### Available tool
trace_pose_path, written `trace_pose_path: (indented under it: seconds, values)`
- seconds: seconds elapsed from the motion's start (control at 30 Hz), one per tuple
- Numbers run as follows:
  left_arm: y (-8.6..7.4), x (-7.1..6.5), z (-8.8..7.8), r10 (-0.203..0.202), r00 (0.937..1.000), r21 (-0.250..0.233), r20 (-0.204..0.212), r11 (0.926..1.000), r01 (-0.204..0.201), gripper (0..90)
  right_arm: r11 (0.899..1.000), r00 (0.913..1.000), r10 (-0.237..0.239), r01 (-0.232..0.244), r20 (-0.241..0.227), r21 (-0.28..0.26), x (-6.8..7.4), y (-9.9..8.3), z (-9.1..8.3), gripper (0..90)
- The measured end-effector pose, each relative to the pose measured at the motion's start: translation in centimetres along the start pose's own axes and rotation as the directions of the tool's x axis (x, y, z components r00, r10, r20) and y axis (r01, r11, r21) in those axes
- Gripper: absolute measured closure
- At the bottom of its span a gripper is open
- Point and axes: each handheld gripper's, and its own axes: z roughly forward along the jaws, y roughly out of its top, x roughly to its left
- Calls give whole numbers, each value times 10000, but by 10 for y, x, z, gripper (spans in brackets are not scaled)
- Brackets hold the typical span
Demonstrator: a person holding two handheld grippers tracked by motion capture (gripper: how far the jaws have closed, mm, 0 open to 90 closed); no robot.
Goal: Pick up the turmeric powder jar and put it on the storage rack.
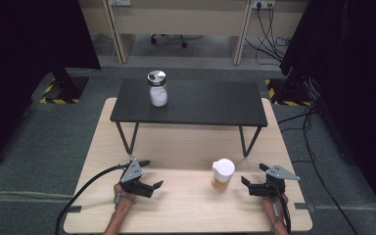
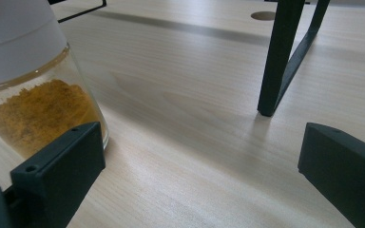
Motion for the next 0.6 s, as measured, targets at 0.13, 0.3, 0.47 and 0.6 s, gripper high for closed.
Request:
trace_pose_path:
  seconds: [0.13,0.3,0.47,0.6]
  values:
    - [0,0,0,2,10000,-2,18,10000,-2,42,9999,9998,-73,70,-174,-146,-1,-1,-2,8]
    - [0,0,0,11,10000,-3,8,10000,-11,42,9992,9977,-349,336,-585,-227,5,5,-7,4]
    - [0,0,0,3,10000,0,14,10000,-3,42,9988,9948,-433,412,-926,-249,10,13,-13,6]
    - [0,0,0,1,10000,5,2,10000,-1,42,9992,9907,-393,403,-1304,49,13,23,-16,7]
